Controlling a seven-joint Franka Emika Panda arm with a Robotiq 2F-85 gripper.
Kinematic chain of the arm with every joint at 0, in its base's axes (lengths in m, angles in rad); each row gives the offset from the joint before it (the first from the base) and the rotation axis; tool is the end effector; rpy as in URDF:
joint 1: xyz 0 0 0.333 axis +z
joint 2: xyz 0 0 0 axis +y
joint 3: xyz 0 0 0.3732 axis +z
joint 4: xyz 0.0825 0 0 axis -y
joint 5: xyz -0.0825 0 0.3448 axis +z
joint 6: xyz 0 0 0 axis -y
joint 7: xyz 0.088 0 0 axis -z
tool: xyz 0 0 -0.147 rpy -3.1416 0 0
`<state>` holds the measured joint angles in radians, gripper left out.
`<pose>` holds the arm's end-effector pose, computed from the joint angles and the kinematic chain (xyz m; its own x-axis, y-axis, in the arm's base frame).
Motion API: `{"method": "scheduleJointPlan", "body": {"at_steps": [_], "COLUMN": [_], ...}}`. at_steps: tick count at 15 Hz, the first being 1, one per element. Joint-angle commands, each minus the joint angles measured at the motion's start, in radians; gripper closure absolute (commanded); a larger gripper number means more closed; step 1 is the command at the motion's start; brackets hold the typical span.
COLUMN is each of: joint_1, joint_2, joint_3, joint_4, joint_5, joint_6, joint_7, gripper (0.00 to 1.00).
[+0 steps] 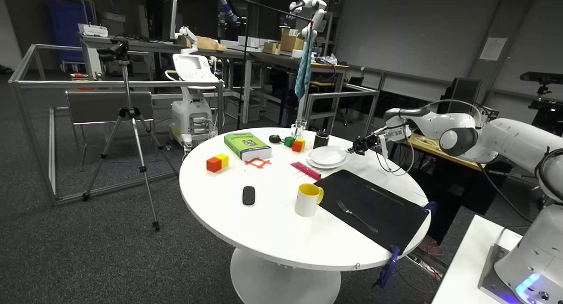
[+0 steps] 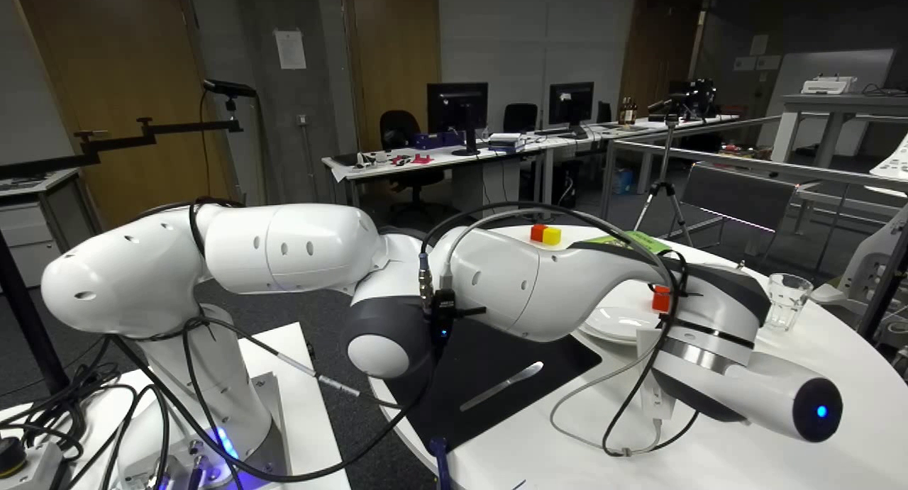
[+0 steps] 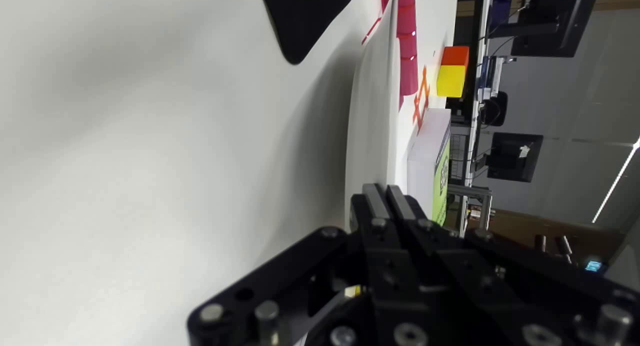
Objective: Move the plates backwards
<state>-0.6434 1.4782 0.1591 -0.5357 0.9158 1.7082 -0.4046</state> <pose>0.7215 -0.3484 0.1132 0.8851 -0.4652 -0.0154 -0.2318 -0.4120 -0.8812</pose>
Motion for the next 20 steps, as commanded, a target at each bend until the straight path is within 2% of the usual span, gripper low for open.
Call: {"method": "scheduleJointPlan", "body": {"at_steps": [1, 20], "joint_1": [-0.017, -0.041], "joint_2": [0.0, 0.005], "joint_3": [0.045, 0.045], "joint_4": [0.011, -0.032], "joint_5": [0.023, 0.025], "joint_6": [0.004, -0.028], "joint_7": [0.018, 0.011], "gripper": [0.99, 0.99]}}
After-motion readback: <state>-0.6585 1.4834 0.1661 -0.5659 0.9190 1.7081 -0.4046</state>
